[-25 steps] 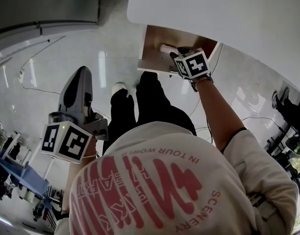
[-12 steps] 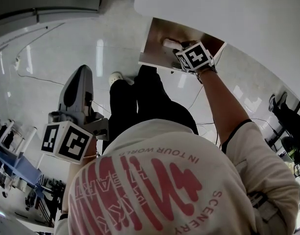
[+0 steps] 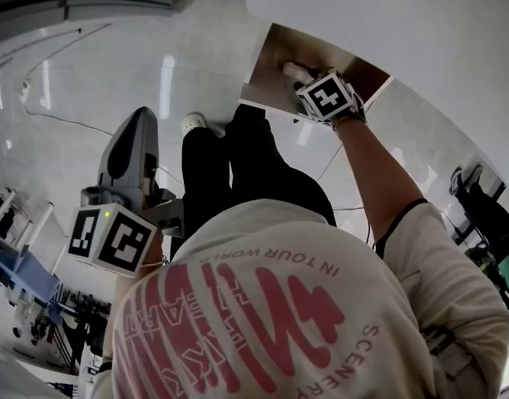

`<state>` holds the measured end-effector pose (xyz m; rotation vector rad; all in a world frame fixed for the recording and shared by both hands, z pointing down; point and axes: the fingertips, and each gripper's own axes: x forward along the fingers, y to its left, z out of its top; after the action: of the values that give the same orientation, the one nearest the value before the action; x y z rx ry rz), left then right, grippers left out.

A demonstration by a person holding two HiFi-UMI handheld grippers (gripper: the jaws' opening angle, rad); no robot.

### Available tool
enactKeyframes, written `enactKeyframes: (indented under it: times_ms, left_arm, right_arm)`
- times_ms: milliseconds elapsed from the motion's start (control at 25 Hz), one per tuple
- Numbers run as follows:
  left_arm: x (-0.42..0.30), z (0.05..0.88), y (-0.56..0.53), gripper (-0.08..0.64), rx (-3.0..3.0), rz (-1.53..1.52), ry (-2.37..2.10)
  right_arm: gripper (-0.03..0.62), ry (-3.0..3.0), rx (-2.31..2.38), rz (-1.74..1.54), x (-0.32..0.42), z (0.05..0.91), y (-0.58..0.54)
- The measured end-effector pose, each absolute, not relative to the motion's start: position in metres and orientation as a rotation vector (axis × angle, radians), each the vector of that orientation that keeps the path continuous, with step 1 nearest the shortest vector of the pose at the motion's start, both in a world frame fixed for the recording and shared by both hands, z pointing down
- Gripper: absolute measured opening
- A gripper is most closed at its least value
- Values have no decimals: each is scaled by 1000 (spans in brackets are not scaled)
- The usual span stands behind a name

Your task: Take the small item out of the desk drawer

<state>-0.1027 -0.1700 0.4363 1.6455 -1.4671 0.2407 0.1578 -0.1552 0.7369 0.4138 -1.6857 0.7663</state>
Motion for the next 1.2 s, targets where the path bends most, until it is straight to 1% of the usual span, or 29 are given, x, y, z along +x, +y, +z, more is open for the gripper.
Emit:
enactKeyframes:
  times_ms: [1200]
  left_arm:
    - [-107,444,-155,5,1600,226,-1489]
  right_arm:
    - [175,-1627,405,804,162,763,-160]
